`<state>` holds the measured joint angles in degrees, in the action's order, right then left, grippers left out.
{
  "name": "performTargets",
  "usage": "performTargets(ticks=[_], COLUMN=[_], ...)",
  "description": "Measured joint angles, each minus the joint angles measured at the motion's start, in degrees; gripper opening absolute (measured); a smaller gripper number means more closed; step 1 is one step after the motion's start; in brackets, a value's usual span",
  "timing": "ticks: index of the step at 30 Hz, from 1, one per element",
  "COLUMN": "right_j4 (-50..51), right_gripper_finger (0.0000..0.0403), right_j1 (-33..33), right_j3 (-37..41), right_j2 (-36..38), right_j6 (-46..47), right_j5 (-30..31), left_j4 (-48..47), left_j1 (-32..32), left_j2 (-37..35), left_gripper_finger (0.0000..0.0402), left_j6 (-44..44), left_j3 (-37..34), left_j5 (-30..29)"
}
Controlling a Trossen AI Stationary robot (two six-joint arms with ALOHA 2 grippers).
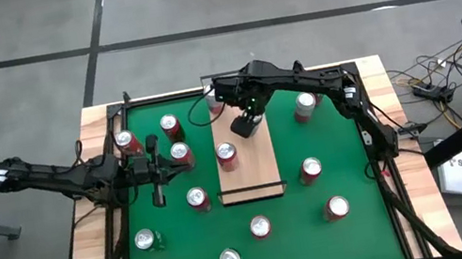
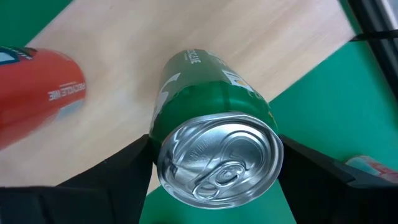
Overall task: Place canned beverage on shelf
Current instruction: Put the green soda can on the shelf
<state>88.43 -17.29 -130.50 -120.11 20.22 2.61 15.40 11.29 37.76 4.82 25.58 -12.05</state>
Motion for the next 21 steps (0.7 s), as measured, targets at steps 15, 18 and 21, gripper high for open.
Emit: performTargets(ticks=[15, 18, 21], right_j4=[-2.11, -2.09, -2.20], right_gripper_finger=[0.0362, 0.0362, 0.0363], right_j1=[-0.01, -0.01, -0.01], right_j3=[-0.06, -1.19, -3.04], right_j2=[0.00, 0.04, 0.38], right_j6=[0.32, 0.69, 1.39], right_j5=[-2.56, -2.56, -2.56], left_j4=[0.00, 0.00, 0.00], left_j1=[0.00, -0.02, 0.00], left_j2=[0.00, 0.00, 0.00], left_gripper_finger=[0.0000, 0.0000, 0.0000], left_j6=[0.00, 0.00, 0.00], left_j3=[0.00, 0.00, 0.00], left_j5=[0.00, 0.00, 0.00])
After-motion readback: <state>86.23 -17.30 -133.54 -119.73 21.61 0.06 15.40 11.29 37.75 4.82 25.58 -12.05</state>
